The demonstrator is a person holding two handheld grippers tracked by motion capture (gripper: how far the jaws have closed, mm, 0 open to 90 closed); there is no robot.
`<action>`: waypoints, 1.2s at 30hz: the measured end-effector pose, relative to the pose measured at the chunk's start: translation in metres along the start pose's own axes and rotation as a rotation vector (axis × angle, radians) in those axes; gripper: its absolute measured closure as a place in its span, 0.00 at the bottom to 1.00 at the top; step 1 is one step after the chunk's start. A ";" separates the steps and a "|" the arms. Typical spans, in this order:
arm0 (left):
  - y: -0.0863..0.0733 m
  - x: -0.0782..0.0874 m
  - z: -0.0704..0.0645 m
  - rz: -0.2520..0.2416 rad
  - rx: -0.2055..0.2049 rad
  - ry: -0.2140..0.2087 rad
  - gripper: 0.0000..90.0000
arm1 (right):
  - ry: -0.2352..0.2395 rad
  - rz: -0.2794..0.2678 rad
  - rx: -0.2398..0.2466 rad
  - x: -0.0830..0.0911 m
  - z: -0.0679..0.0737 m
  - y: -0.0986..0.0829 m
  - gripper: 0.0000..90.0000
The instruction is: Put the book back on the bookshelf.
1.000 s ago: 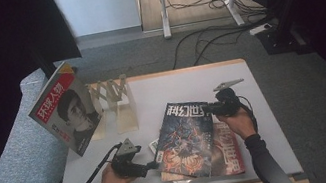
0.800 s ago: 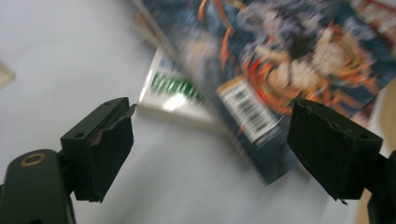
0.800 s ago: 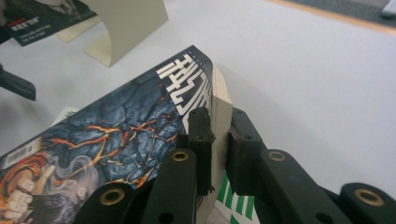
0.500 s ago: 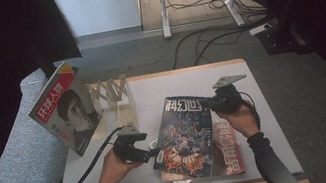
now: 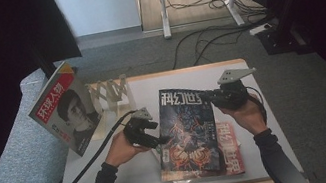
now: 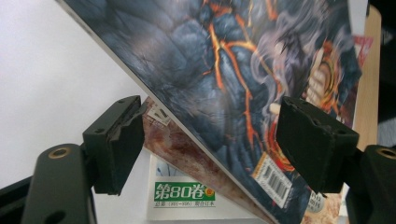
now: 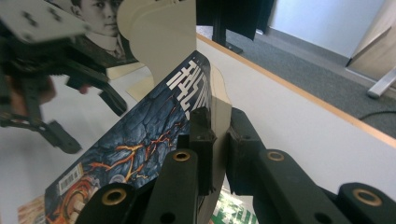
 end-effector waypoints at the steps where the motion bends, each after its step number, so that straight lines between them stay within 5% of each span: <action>1: 0.000 -0.002 0.000 0.007 -0.011 -0.015 0.27 | 0.002 -0.002 0.006 0.001 0.001 0.001 0.91; 7: 0.003 -0.007 0.001 0.014 -0.013 -0.086 0.40 | 0.022 -0.022 0.036 0.008 0.005 0.010 0.91; 14: 0.007 -0.012 0.000 0.038 -0.041 -0.086 0.50 | 0.038 -0.038 0.056 0.013 0.009 0.016 0.91; 25: 0.015 0.008 -0.006 -0.048 -0.069 -0.108 0.70 | 0.047 -0.087 0.066 0.028 0.009 0.026 0.91; 29: 0.018 0.019 -0.011 -0.085 -0.103 -0.086 0.83 | 0.043 -0.105 0.073 0.033 0.010 0.033 0.91; 34: 0.022 0.034 -0.015 -0.105 -0.162 0.046 0.90 | 0.036 -0.138 0.096 0.043 0.013 0.045 0.90; 36: 0.021 0.034 -0.016 -0.105 -0.176 0.050 0.90 | 0.039 -0.141 0.099 0.045 0.013 0.046 0.90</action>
Point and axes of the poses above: each handheld gripper's, and its own axes: x roughly backward along the jaws, y roughly out of its top, z roughly to its left, the point moved 4 cm from there along -x, roughly forward along the jaws, and after that the axes turned 9 degrees about x, right-handed, at the moved point
